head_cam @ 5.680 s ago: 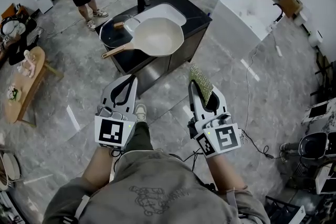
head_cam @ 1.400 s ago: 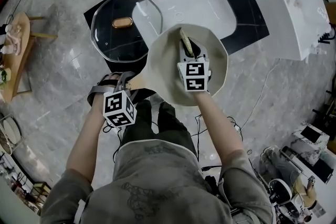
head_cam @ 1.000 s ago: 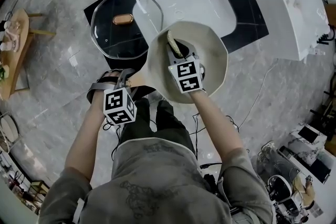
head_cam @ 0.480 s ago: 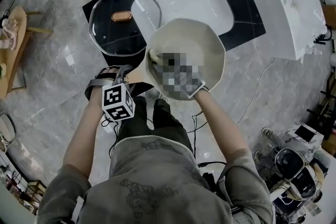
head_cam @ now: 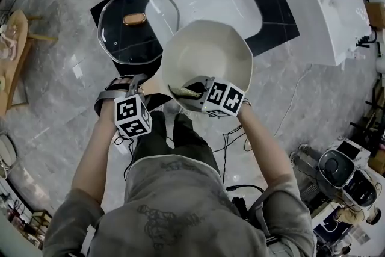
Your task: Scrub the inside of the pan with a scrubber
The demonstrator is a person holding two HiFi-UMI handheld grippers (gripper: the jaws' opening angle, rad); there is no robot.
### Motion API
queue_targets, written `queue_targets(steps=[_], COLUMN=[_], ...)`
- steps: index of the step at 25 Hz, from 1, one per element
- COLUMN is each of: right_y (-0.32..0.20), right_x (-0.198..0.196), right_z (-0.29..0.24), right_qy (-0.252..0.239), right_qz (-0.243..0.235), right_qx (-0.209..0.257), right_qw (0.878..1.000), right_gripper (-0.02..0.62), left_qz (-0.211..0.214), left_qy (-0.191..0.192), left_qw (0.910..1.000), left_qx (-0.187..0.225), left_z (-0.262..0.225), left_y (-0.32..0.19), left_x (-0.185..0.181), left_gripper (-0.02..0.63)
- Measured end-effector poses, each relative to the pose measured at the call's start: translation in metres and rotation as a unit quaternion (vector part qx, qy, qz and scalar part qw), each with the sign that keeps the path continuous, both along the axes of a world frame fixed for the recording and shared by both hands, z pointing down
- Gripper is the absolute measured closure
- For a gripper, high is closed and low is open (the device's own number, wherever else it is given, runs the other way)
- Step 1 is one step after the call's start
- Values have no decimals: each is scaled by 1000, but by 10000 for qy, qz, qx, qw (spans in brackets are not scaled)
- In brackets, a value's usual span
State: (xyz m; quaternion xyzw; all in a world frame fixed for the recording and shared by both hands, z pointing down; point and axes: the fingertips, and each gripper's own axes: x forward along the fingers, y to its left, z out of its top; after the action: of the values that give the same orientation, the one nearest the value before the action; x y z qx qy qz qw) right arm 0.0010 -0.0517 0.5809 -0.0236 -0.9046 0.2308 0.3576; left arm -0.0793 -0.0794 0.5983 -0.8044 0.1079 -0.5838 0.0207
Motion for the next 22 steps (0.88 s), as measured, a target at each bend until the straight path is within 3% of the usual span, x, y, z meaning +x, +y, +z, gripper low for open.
queue_targets(steps=[7, 9, 11, 12, 14, 16, 19, 22], right_y=[34, 24, -10, -35, -86, -128, -167, -190], right_x=[34, 40, 43, 47, 63, 84, 107, 118], right_z=[-21, -35, -52, -61, -74, -76, -66, -49], right_qy=[305, 241, 206, 249, 545, 1105, 1809, 2187], right_qz=[-762, -609, 63, 532, 1424, 2060, 2604, 2851], right_qx=[-589, -289, 500, 1029, 2130, 2969, 3584, 3981], right_qw=[9949, 9974, 9985, 9930, 9651, 9259, 8780, 8440], right_gripper=[514, 515, 515, 515, 515, 515, 514, 514], left_qz=[-13, -18, -19, -17, -12, -9, -23, -22], left_qy=[-13, -4, -6, -11, -25, -33, -16, 8], left_qw=[10000, 10000, 10000, 10000, 10000, 10000, 10000, 10000], left_qx=[21, 31, 35, 37, 51, 72, 75, 92], left_z=[1, 1, 1, 1, 1, 1, 0, -1], left_y=[-1, -1, -1, -1, -1, -1, -1, -2], left_x=[0, 0, -1, -1, -1, -1, -1, 0], left_gripper=[416, 416, 416, 416, 416, 416, 416, 417])
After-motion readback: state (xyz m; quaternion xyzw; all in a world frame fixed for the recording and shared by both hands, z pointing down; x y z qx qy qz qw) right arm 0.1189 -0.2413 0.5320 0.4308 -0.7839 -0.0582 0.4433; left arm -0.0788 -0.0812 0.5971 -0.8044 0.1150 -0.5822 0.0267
